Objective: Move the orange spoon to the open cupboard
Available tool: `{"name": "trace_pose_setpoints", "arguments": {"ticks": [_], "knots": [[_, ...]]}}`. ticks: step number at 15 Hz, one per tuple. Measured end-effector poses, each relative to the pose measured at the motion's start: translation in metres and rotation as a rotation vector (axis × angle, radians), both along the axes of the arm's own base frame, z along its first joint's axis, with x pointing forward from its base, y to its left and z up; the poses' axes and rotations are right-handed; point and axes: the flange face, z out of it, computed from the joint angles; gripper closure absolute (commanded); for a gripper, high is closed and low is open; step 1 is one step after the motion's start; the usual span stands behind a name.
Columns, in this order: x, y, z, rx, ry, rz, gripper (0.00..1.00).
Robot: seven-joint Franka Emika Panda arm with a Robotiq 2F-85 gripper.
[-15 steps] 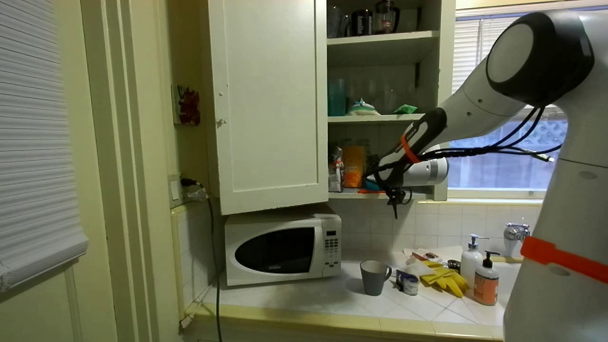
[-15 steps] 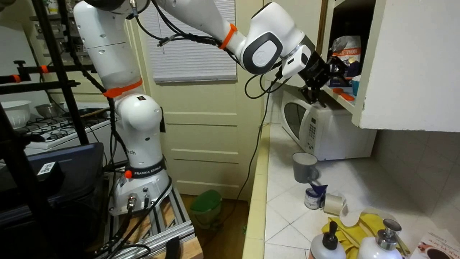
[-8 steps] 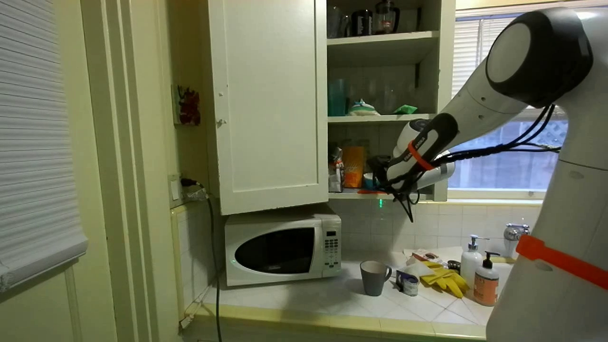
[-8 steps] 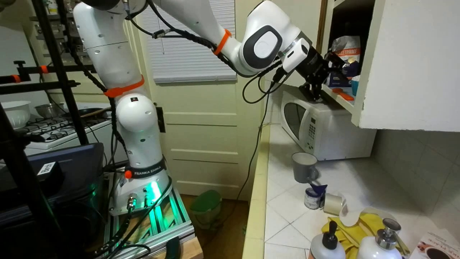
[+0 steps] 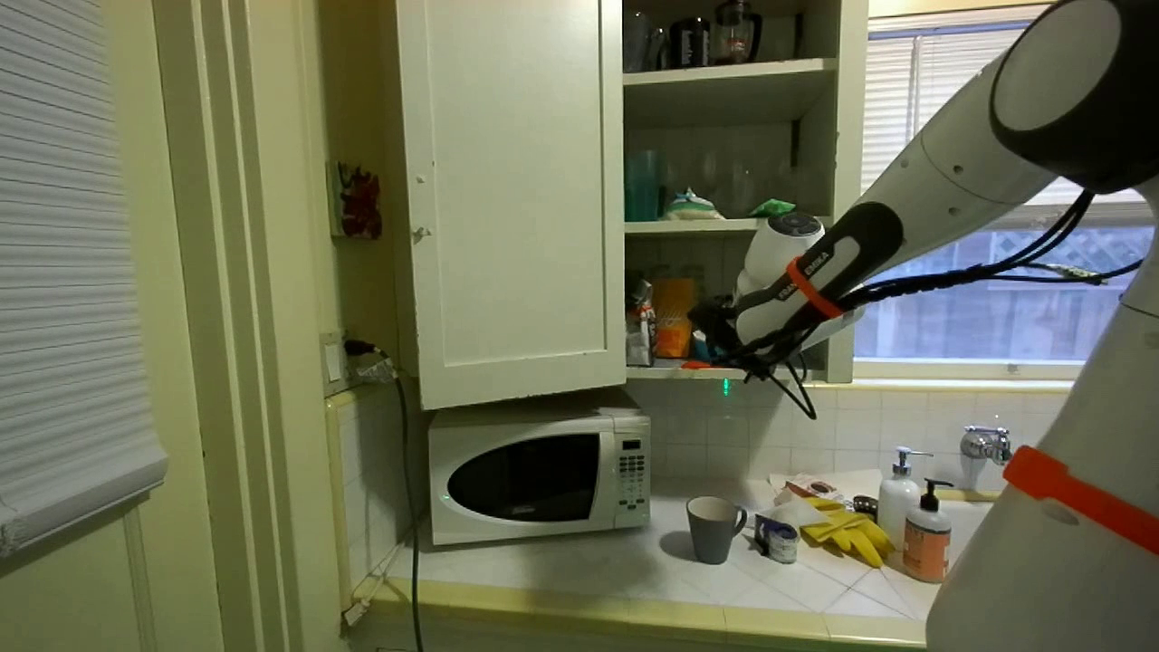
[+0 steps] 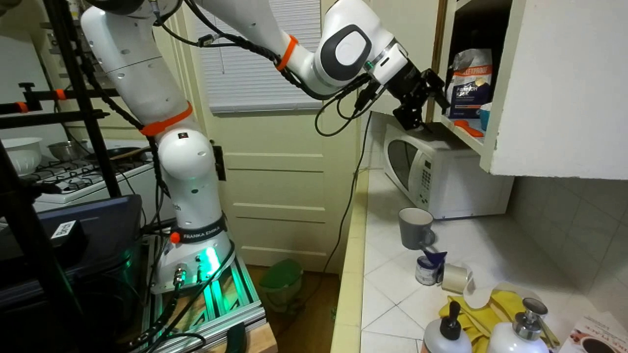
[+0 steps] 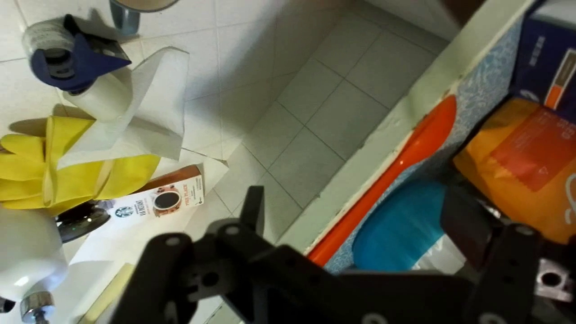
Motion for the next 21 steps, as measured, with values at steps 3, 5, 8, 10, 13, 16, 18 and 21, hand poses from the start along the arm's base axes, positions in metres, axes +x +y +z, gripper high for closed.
{"name": "trace_pose_setpoints", "arguments": {"ticks": [3,5,8,10,13,16,18,21], "knots": [[-0.008,0.014,-0.001,-0.028,0.116,0.068,0.0],[-0.012,0.02,0.0,-0.063,0.203,0.108,0.0],[-0.016,0.026,0.001,-0.141,0.306,0.147,0.0],[-0.017,0.026,0.001,-0.193,0.343,0.179,0.0],[-0.019,0.024,0.001,-0.252,0.385,0.235,0.0],[-0.02,0.024,0.0,-0.298,0.412,0.3,0.0],[-0.022,0.026,-0.002,-0.321,0.426,0.34,0.0],[-0.024,0.028,-0.006,-0.356,0.438,0.398,0.0]]}}
